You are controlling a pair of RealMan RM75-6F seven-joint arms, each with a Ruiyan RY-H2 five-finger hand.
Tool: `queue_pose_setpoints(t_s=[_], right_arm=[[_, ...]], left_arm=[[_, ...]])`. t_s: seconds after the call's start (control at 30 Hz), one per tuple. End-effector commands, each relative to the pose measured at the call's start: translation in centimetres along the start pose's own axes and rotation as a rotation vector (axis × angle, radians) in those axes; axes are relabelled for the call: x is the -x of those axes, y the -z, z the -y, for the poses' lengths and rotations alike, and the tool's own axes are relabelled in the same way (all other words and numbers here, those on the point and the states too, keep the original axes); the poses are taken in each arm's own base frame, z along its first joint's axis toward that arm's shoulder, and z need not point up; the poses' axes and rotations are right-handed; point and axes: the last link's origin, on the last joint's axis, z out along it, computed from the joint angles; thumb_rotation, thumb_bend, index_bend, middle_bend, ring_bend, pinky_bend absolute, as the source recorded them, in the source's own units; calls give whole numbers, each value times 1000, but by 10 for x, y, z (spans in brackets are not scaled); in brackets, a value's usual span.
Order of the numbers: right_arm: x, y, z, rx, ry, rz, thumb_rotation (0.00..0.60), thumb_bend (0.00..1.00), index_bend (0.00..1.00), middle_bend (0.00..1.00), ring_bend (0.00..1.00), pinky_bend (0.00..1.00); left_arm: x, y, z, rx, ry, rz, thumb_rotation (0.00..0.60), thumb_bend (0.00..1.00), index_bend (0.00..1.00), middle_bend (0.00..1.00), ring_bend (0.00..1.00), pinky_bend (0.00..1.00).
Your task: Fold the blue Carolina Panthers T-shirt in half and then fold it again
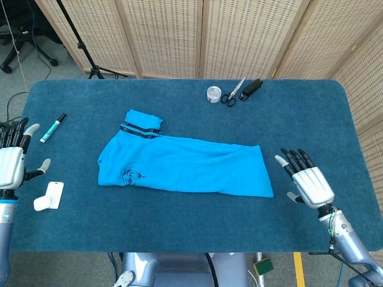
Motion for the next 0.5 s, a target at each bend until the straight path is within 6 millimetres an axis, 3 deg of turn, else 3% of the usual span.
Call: queue_pose_setpoints(t_s=[0.03,0.23,0.5], right_arm=[[8,-19,30,-129,79,9,600,0,114,0,0,0],[21,-52,63,-267,179,29,600,0,200,22,0,0],[34,-70,78,-282,230,74,600,0,243,63,0,0]], left_arm=[[-10,7,2,-25,4,-13,600,275,0,0,0,0],[-16,9,2,-17,16,-26,600,277,0,0,0,0],[-24,11,8,-20,36,-38,600,277,0,0,0,0]])
